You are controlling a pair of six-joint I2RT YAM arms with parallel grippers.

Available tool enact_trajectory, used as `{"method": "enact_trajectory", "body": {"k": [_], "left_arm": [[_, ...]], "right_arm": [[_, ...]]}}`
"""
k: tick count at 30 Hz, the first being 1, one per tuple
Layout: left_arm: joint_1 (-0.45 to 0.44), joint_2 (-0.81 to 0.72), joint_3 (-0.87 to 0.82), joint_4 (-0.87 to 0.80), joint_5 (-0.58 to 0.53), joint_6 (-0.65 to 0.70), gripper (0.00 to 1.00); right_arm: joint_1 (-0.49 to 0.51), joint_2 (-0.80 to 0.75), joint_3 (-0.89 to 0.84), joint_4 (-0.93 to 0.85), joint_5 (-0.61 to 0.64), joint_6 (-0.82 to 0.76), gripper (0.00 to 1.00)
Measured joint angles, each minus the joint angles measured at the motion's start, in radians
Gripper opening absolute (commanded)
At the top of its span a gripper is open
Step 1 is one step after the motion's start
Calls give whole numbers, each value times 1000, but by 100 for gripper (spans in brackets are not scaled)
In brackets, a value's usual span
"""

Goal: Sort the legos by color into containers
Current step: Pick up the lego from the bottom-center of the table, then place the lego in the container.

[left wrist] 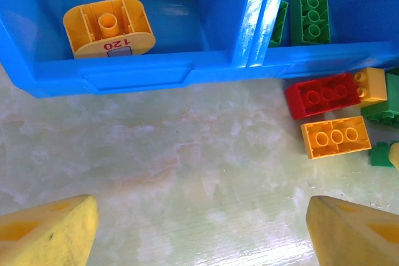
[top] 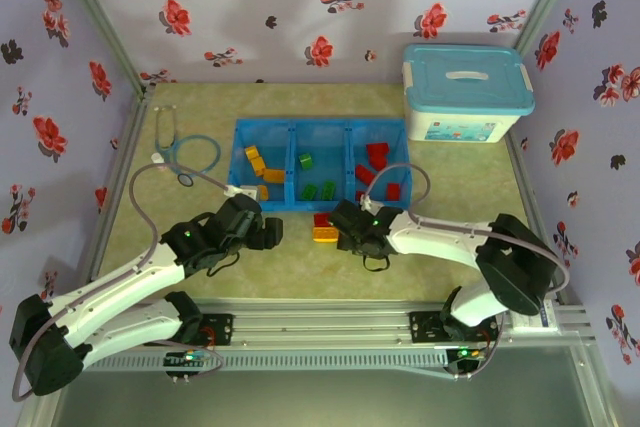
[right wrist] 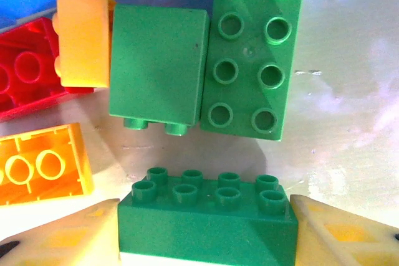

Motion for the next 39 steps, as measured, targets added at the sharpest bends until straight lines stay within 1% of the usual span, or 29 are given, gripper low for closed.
{"method": "enact_trajectory", "body": {"k": [5, 13, 17, 22, 27, 33, 34, 35, 36, 37, 39], "left_arm": [[2, 0, -6, -1, 0, 0, 86], [2, -51, -33, -4, 1, -27, 86], [2, -88, -69, -11, 10, -53, 86], [2, -153, -112, -38, 16, -87, 86], [1, -212, -143, -66, 19, -112, 86], [-1, -227, -145, -87, 19, -113, 86], [-2, -230, -145, -90, 19, -113, 86], [-3, -233, -145, -93, 19, -113, 86], [-3, -237, -145, -95, 19, -113, 86], [-3, -240, -145, -95, 19, -113, 86], [-3, -243, -145, -98, 19, -113, 86]], "right_arm": [[16, -48, 51, -89, 26, -8, 59], [13, -29, 333, -200, 93, -99, 61], [-15, 58, 480, -227, 102, -163, 61], [-74, 211, 631, -246, 82, -242, 61], [-109, 346, 758, -262, 47, -299, 63], [-133, 457, 879, -288, 23, -344, 65], [-136, 466, 889, -290, 19, -348, 66], [-138, 472, 899, -297, 17, -353, 71], [-140, 478, 908, -302, 14, -358, 80], [-143, 485, 921, -307, 12, -364, 86], [-145, 498, 948, -318, 11, -372, 91]]}}
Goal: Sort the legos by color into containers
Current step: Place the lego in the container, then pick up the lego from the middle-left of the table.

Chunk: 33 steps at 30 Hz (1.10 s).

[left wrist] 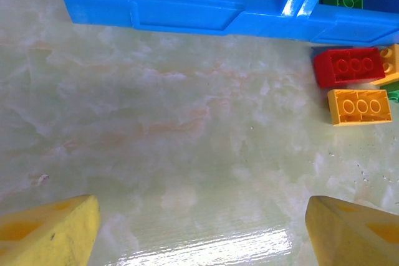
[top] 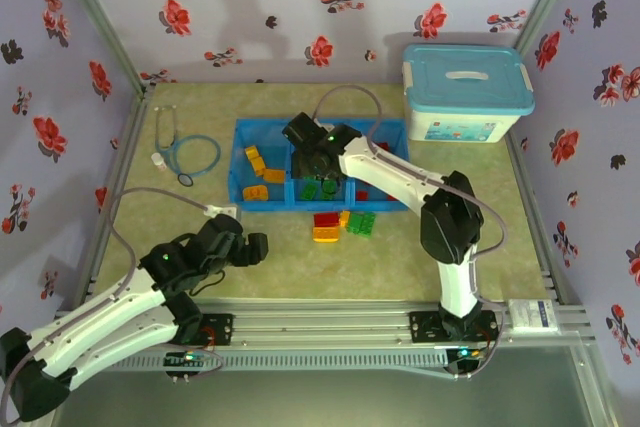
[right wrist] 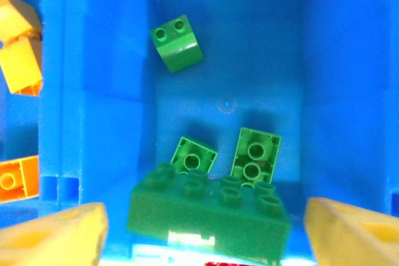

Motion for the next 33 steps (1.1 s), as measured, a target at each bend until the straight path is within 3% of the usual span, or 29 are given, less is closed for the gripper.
{"method": "enact_trajectory", "body": {"k": [7, 12, 21, 33], "left_arm": [[-13, 7, 0, 8, 21, 0, 86], [-34, 80, 1, 53, 52, 1, 87], [-93, 356, 73, 203, 112, 5, 88], [-115, 761, 249, 404, 208, 0, 86]], "right_arm": [[1, -2, 13, -6, 9, -8, 97], [10, -100, -71, -2, 23, -6, 97], [18, -412, -382, 91, 43, 48, 98], [13, -639, -697, 149, 56, 111, 97]]}}
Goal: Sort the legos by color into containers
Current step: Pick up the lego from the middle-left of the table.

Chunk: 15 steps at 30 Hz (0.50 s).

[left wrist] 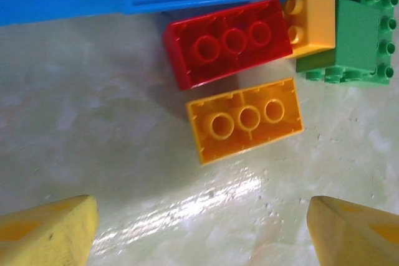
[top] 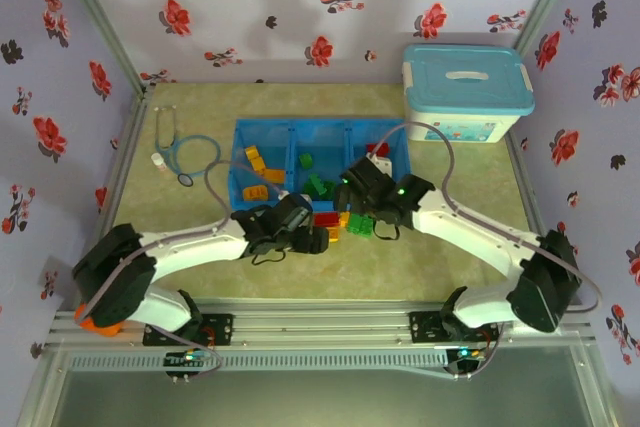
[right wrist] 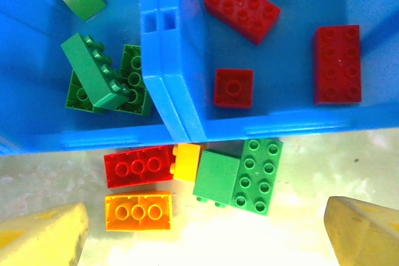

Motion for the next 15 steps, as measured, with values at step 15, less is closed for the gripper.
{"method": "enact_trajectory", "body": {"k": [15], "left_arm": [[-1, 221, 142, 26, 29, -28, 70]], "right_arm": [[-23, -144, -134, 21, 10, 26, 97]]}}
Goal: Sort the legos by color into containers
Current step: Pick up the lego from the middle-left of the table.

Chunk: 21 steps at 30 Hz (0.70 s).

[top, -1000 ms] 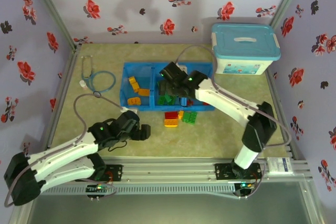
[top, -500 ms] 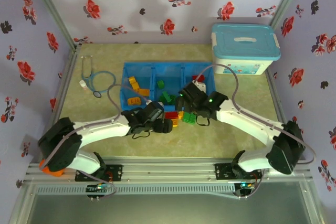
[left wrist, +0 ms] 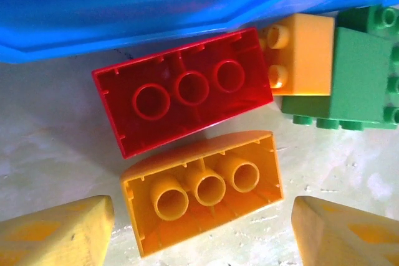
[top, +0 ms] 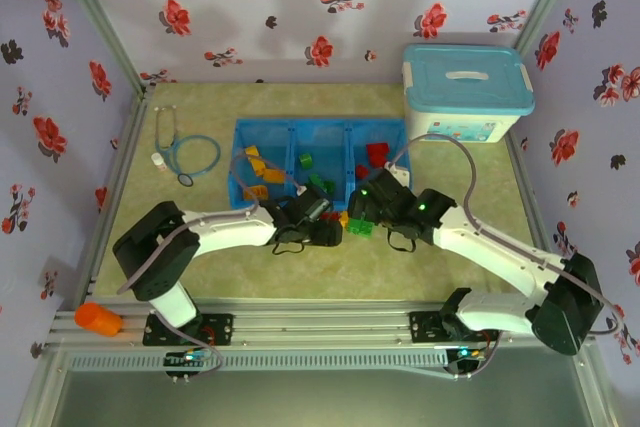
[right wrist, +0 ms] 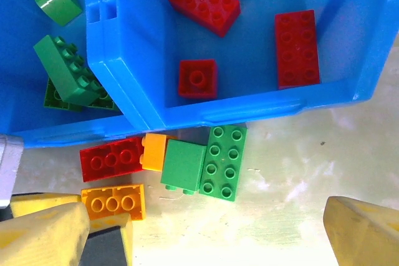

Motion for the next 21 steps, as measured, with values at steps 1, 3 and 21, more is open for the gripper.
{"method": "enact_trajectory", "body": {"k": [1, 3, 21], "left_arm": [[0, 9, 0, 0, 0, -6, 67], [0, 24, 0, 1, 0, -15, 64], [-4, 29, 6, -12, -45, -19, 29]], "right_arm": [[-2, -5, -5, 3, 0, 0, 97], [-3, -13, -14, 4, 0, 4, 97], [-6, -52, -92, 34, -1, 49, 96]]}}
